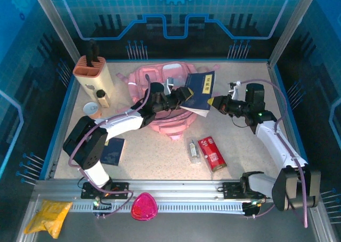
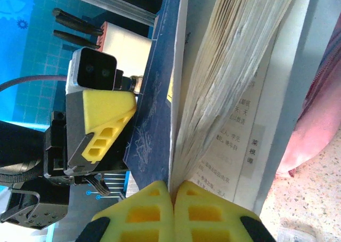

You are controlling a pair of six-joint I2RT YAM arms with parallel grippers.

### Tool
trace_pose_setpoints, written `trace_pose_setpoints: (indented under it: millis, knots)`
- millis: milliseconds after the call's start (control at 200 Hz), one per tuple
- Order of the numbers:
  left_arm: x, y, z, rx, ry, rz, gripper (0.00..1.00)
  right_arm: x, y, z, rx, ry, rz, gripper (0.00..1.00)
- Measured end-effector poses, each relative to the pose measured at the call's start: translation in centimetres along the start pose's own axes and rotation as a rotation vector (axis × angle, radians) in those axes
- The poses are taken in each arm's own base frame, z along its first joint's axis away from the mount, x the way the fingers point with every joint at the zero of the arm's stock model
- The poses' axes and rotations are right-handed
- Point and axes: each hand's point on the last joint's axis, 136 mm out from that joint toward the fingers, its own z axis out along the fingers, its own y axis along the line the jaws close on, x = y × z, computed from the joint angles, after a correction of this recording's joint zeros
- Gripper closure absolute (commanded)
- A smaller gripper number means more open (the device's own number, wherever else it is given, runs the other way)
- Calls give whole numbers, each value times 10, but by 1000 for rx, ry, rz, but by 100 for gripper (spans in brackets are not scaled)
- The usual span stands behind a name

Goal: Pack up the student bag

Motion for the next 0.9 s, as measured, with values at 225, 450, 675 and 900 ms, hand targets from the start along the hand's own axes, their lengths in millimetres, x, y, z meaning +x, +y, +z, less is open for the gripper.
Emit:
trace_pose_setpoints:
  millis: [225,450,675,900]
  knots:
    - [4,-10,-6,25,17,19,53,-2,-7,-1,12,-2,-15,100]
    - [5,-13,-10,25,22,46,79,1,-13,1,26,14,-31,100]
    - [7,-12,-14,10,31,53,100,2,-12,1,19,21,-38,71]
    - [6,-32,-24,49,19,71,100,-1,-12,-5,-24,16,1,17]
